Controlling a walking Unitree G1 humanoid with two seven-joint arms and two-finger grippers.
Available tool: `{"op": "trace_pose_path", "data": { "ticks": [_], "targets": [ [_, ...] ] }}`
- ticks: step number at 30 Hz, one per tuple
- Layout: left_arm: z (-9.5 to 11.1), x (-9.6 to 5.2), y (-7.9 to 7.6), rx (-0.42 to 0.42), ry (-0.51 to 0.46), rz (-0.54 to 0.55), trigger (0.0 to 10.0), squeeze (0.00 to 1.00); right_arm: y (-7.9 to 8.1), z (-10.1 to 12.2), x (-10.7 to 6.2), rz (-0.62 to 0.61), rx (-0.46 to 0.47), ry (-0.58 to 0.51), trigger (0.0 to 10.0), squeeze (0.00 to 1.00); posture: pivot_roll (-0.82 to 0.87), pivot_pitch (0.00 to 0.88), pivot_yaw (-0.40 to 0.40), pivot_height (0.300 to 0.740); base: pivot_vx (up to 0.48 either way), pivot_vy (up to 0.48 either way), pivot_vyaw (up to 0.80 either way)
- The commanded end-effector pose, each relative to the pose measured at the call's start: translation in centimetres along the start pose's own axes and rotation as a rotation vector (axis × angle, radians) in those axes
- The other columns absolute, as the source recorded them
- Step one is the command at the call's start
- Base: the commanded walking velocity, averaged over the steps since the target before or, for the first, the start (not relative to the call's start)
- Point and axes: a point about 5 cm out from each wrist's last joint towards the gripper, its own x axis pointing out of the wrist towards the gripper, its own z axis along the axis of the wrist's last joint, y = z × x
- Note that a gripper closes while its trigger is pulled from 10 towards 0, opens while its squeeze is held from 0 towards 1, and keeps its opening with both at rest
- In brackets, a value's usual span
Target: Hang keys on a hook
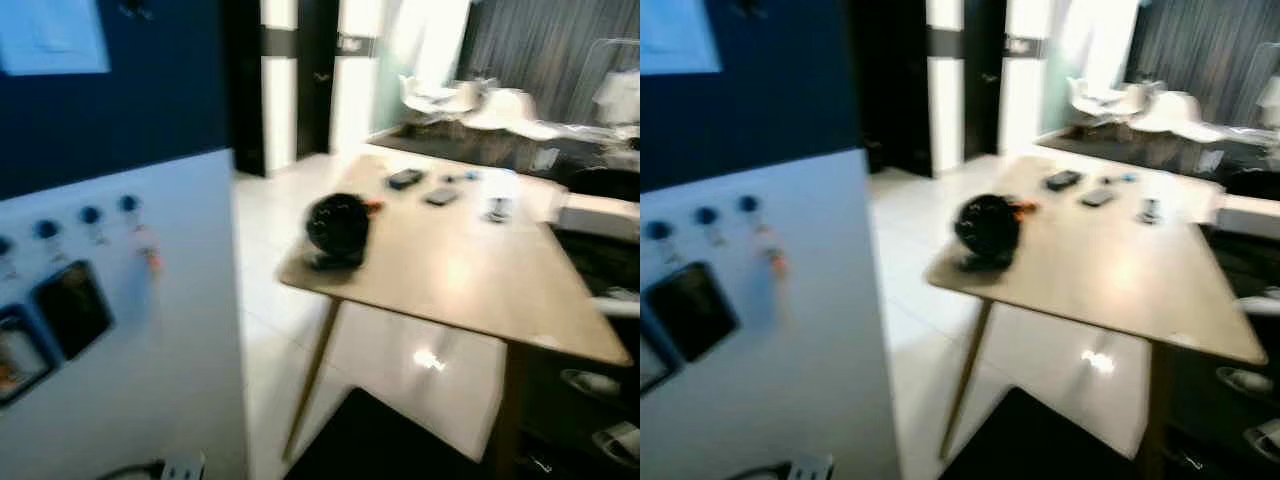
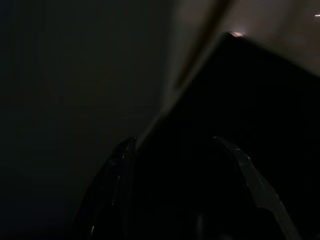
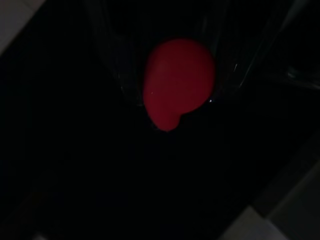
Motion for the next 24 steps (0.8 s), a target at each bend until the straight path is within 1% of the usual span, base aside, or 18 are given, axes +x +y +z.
{"op": "trace_pose_path", "data": {
  "ticks": [1,12,24],
  "targets": [
    [-0.03,0.03,-0.07,0.016,0.008,-0.012,10.0,0.0,0.22,0.14,0.04,0.009,-0.002,-0.01,10.0,0.0,0.1,0.018,-0.05,0.74,0.0,0.0,0.8],
    [-0.23,-0.12,-0.03,0.018,0.015,-0.022,10.0,0.0,0.38,0.01,0.03,0.017,-0.008,-0.005,10.0,0.0,0.1,0.026,-0.053,0.74,0.0,0.0,0.8],
    [-0.41,-0.14,-0.1,-0.003,0.03,-0.034,10.0,0.0,0.7,-0.02,0.07,0.025,-0.005,-0.001,10.0,0.0,0.1,0.031,-0.051,0.74,0.0,0.0,0.8]
  ]
}}
